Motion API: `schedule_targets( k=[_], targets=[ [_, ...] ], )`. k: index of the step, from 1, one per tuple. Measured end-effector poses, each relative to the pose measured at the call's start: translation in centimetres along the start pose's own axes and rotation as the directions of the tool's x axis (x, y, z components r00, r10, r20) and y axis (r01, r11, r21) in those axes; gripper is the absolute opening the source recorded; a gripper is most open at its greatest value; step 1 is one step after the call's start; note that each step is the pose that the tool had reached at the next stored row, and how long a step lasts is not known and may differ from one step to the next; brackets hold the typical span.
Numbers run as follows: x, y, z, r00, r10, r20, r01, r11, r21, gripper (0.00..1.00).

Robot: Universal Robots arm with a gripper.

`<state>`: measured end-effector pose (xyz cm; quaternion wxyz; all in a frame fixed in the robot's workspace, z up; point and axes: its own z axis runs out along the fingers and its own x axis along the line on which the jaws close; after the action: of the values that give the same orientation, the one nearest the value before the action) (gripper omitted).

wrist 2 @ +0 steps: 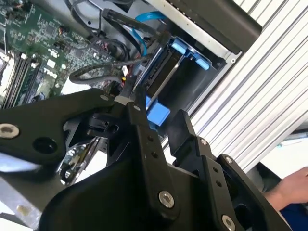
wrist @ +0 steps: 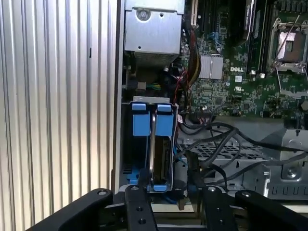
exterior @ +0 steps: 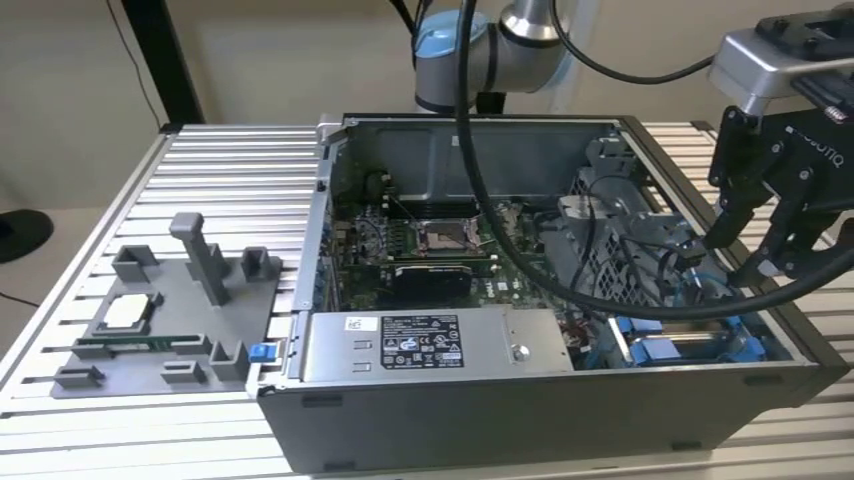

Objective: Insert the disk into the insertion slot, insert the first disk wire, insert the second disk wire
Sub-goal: 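Insert the first disk wire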

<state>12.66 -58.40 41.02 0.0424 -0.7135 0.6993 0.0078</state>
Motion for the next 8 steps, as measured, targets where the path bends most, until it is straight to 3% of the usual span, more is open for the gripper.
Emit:
schedule_targets(
  k=[5,8],
  targets=[
    [-0.18,0.56,0.08,1.0,-0.001,0.0004,0.001,1.0,0.007,1.0],
    [-1.39,0.63,0.48,1.0,-0.001,-0.007,0.001,1.0,0.0078,1.0]
  ],
)
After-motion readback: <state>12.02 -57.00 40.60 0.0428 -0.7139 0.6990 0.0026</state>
